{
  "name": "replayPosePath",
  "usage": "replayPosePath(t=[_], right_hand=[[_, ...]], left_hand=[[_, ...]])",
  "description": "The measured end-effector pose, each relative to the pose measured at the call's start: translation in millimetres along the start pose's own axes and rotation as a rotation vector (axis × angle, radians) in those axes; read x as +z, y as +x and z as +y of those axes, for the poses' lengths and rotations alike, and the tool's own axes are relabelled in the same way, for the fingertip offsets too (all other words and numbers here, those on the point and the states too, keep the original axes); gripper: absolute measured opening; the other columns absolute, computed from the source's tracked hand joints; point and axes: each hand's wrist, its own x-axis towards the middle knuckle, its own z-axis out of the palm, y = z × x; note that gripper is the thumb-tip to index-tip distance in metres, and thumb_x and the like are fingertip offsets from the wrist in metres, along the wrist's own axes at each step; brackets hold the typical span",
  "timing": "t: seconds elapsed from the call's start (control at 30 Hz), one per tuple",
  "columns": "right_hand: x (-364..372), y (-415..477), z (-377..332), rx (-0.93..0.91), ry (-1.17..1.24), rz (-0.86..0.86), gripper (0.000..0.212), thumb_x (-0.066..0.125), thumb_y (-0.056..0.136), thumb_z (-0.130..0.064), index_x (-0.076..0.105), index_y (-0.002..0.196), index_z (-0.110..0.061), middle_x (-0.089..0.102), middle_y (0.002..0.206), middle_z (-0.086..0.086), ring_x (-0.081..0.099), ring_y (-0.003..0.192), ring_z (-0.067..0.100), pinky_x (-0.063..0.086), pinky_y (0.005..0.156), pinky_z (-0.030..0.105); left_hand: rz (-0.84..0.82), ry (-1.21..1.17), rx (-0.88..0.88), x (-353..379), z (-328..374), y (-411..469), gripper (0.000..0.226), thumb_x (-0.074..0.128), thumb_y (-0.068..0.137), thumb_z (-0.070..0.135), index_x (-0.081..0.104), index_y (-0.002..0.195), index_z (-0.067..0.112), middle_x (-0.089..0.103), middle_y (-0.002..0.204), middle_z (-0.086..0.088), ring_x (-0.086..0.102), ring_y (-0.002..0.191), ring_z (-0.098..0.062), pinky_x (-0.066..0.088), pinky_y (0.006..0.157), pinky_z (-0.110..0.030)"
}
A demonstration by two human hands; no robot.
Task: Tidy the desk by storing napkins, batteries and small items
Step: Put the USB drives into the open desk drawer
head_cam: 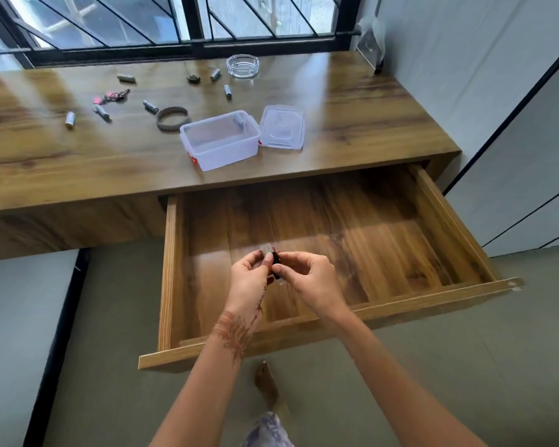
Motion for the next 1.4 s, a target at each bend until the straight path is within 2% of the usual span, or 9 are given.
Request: replayPosePath(t=[0.17,0.33,0.5,0.63,0.77,0.9,1.17,1.3,1.4], right_hand=[[25.4,50.1,25.1,0.299,0.041,-0.068,0.024,0.071,0.077,-0.003,0.068,0.102,-0.001,0.071,0.091,0.008,0.067,0.074,0.012,0.056,0.074,0.023],[59.7,77.1,50.4,0.535,0.052,-0.062,0.021,0.073,0.075,-0.004,0.069,0.096,-0.003,0.071,0.095,0.013,0.067,0.085,0.022,0.055,0.084,0.038],[90.4,87.6,68.8,0.646,0.006,-0.128,0.02,0.076,0.073,-0.011,0.068,0.09,-0.007,0.07,0.091,0.011,0.068,0.086,0.023,0.055,0.083,0.043],[98.4,90.8,67.3,0.65,-0.053,-0.132,0.02,0.073,0.076,-0.012,0.067,0.094,-0.007,0.068,0.096,0.009,0.066,0.087,0.02,0.056,0.081,0.033],[89.8,92.0,65.1,0.624,-0.106,-0.036,0.018,0.072,0.078,-0.016,0.069,0.095,-0.011,0.068,0.098,0.007,0.065,0.085,0.017,0.053,0.076,0.026],[76.4,93.8,62.6,0.594,-0.135,0.03,0.015,0.07,0.08,-0.014,0.069,0.095,-0.012,0.066,0.088,0.0,0.055,0.064,-0.004,0.039,0.048,0.003],[84.8,88.0,58.5,0.479,-0.237,-0.037,0.022,0.069,0.081,-0.017,0.068,0.101,-0.008,0.068,0.097,0.001,0.049,0.069,-0.003,0.034,0.048,0.004],[79.2,83.8,52.6,0.41,-0.24,-0.037,0.025,0.069,0.081,-0.02,0.066,0.103,-0.008,0.068,0.098,0.002,0.052,0.073,-0.001,0.036,0.05,0.003],[67.4,72.4,44.9,0.311,-0.27,-0.036,0.027,0.064,0.085,-0.022,0.064,0.109,-0.008,0.067,0.102,0.003,0.053,0.08,0.0,0.037,0.052,0.001]], left_hand=[[0.123,0.088,-0.101,-6.6,-9.2,57.6,0.03,0.058,0.087,0.0,0.058,0.116,-0.005,0.063,0.103,-0.016,0.062,0.092,-0.023,0.053,0.069,-0.02],[0.232,0.251,-0.165,-25.3,-23.2,91.5,0.02,0.069,0.079,0.006,0.068,0.099,0.003,0.069,0.099,-0.017,0.066,0.093,-0.028,0.054,0.087,-0.04],[0.333,0.387,-0.162,-39.3,-28.1,106.5,0.021,0.068,0.08,0.004,0.066,0.101,0.0,0.065,0.091,-0.01,0.061,0.083,-0.018,0.05,0.074,-0.025],[0.401,0.451,-0.154,-46.2,-32.4,110.6,0.021,0.067,0.082,0.008,0.068,0.102,0.001,0.067,0.094,-0.009,0.06,0.083,-0.015,0.049,0.073,-0.023],[0.447,0.488,-0.182,-52.0,-35.3,116.1,0.022,0.068,0.082,0.021,0.07,0.101,0.009,0.065,0.109,-0.013,0.057,0.108,-0.025,0.047,0.095,-0.037],[0.452,0.526,-0.213,-55.9,-34.8,120.3,0.023,0.066,0.084,0.018,0.068,0.105,0.009,0.059,0.117,-0.016,0.051,0.115,-0.027,0.043,0.097,-0.039],[0.441,0.601,-0.149,-63.8,-34.8,113.4,0.023,0.064,0.085,0.015,0.068,0.106,0.006,0.066,0.109,-0.01,0.053,0.114,-0.024,0.043,0.093,-0.033],[0.435,0.651,-0.068,-62.6,-26.2,99.0,0.026,0.06,0.088,0.014,0.065,0.112,0.005,0.065,0.113,-0.009,0.046,0.099,-0.01,0.035,0.083,-0.022],[0.405,0.702,0.007,-61.5,-21.1,83.1,0.03,0.059,0.089,0.019,0.063,0.117,0.007,0.065,0.115,-0.01,0.053,0.103,-0.015,0.037,0.082,-0.024]])
